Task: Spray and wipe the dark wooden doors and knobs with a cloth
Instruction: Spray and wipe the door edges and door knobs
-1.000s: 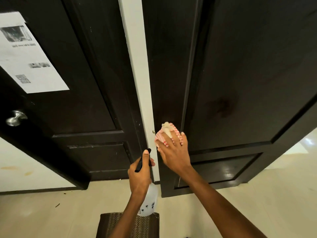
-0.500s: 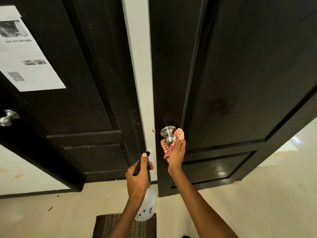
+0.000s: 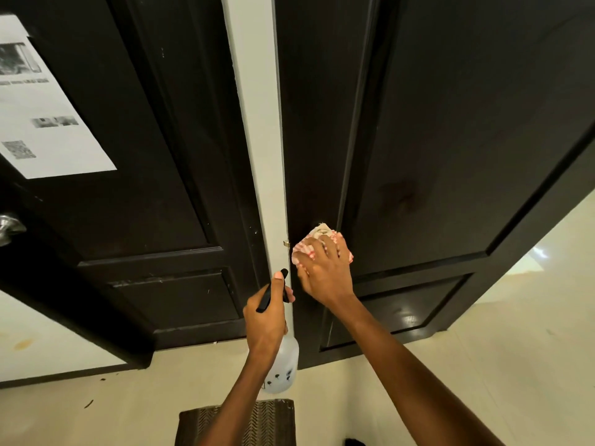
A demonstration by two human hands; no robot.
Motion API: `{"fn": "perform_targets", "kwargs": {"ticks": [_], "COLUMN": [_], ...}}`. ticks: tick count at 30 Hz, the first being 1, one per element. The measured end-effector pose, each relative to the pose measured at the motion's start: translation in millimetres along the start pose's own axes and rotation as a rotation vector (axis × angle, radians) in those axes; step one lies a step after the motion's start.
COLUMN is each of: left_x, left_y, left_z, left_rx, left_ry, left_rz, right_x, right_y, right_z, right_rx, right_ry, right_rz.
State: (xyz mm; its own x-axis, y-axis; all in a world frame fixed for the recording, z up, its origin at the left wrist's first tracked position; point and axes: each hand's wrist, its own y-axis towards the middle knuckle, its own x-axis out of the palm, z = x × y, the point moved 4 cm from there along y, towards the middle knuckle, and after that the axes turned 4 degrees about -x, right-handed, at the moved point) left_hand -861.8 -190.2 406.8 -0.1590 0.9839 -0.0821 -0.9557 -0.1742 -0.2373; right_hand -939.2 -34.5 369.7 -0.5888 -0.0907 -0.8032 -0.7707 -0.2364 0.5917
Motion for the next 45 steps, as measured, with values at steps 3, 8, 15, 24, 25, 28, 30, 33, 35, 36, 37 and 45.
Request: {"fn": "perform_targets", "kwargs": {"ticks": [3, 8, 15, 24, 25, 28, 30, 33, 35, 36, 37, 45], "left_x": [-3, -18, -19, -9, -8, -4, -1, 0, -1, -1, -1, -7], "left_y": [-1, 4, 10, 12, 12, 15, 17, 19, 19, 19, 19, 19], "left_z": [2, -4, 4, 14, 15, 17, 18, 17, 19, 20, 21, 20], "left_rx": [0.012, 0.022, 0.034, 0.064, 0.069, 0.06, 0.054, 0.051, 0.053, 0.054, 0.055, 0.028], "left_ry": [-0.008, -0.019, -0.011, -0.022, -0.031, -0.034, -0.029, -0.018, -0.021, -0.024, -0.029, -0.038], "left_rz": [-0.002, 0.037, 0.047, -0.006, -0.015, -0.02, -0.018, -0.005, 0.0, -0.002, -0.006, 0.019], "right_x": [-3, 21, 18, -12, -20, -27, -18, -1, 2, 2, 1, 2], "right_y": [-6, -30, -19, -12, -15, -12, -3, -1, 0, 2, 5, 15], "right_z": [11, 18, 13, 28, 34, 42, 33, 18, 11, 9, 7, -7], "right_rx": [0.334, 1.193, 1.073, 0.529, 0.638, 0.767, 0.694, 0.665, 0.567, 0.492, 0.414, -0.119], "right_ry": [0.245, 1.354, 1.126, 0.612, 0.679, 0.714, 0.679, 0.604, 0.479, 0.38, 0.283, -0.033], "right_rz": [0.01, 0.197, 0.266, 0.241, 0.324, 0.41, 0.314, 0.245, 0.223, 0.201, 0.168, -0.034]}}
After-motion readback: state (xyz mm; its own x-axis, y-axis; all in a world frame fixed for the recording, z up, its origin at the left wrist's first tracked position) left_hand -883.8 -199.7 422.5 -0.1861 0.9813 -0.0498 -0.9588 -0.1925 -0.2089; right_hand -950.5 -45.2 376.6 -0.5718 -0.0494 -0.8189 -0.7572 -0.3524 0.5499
